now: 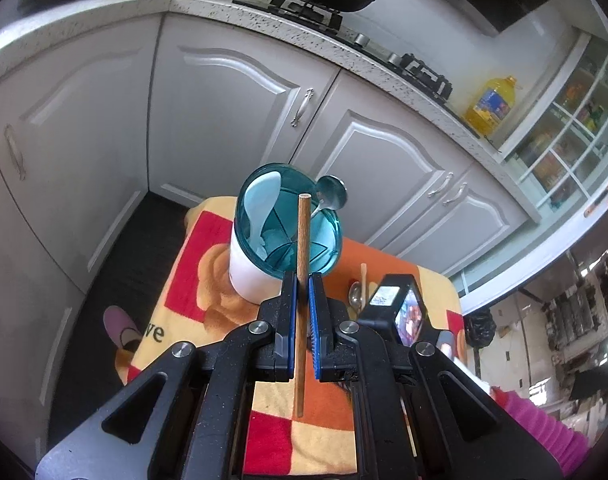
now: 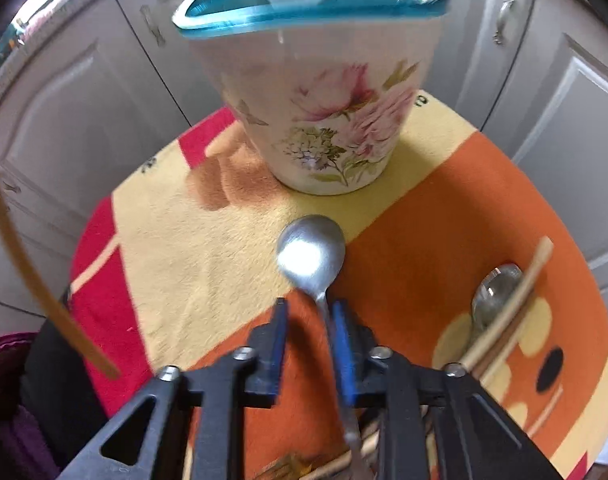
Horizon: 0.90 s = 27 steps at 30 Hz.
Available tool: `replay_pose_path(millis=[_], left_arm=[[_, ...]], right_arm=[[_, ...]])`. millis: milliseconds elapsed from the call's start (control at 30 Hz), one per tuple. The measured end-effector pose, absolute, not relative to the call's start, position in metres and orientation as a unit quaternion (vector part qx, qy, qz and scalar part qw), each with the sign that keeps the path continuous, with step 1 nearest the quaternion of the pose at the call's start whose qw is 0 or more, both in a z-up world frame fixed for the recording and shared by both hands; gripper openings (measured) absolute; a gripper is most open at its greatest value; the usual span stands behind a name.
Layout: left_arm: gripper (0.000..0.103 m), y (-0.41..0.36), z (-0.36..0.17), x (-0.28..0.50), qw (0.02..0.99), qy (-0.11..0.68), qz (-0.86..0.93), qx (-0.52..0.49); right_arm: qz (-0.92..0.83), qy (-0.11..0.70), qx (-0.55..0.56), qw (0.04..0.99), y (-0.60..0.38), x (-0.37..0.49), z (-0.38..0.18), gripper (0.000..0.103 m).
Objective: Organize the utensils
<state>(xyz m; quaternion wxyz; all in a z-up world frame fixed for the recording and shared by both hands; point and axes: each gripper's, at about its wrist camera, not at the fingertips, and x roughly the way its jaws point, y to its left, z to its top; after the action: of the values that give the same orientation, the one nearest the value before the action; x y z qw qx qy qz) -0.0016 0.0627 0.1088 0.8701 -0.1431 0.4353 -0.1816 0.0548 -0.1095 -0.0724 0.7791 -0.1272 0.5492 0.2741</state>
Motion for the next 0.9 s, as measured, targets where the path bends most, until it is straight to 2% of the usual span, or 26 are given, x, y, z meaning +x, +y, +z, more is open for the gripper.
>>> replay_pose_path(millis=[33, 67, 167, 467, 900], left_arm=[[0.004, 0.063, 0.108, -0.001, 0.870, 0.436, -0.181, -0.146], [0.004, 0.063, 0.108, -0.002, 0.870, 0.435, -0.181, -0.147], [0.004, 0.063, 0.111, -0.003, 0.872, 0.432, -0.182, -0.144], [0.004, 0.057, 0.129, -0.007, 0.877, 0.414, -0.196, -0.146], [0.004, 0.066, 0.194, 0.002, 0.903, 0.352, -0.194, -0.152]], right_arm=[[0.274, 0.545, -0.126, 0.783, -0.110, 0.057, -0.072, 0.005], [0.274, 0.549, -0.110, 0.782, -0.114, 0.061, -0.073, 0.004], [0.278, 0.548, -0.072, 0.786, -0.128, 0.059, -0.067, 0.003], [0.309, 0.473, 0.066, 0.822, -0.185, 0.014, 0.015, 0.003], [0.331, 0.385, 0.079, 0.858, -0.190, 0.003, 0.101, 0.002]])
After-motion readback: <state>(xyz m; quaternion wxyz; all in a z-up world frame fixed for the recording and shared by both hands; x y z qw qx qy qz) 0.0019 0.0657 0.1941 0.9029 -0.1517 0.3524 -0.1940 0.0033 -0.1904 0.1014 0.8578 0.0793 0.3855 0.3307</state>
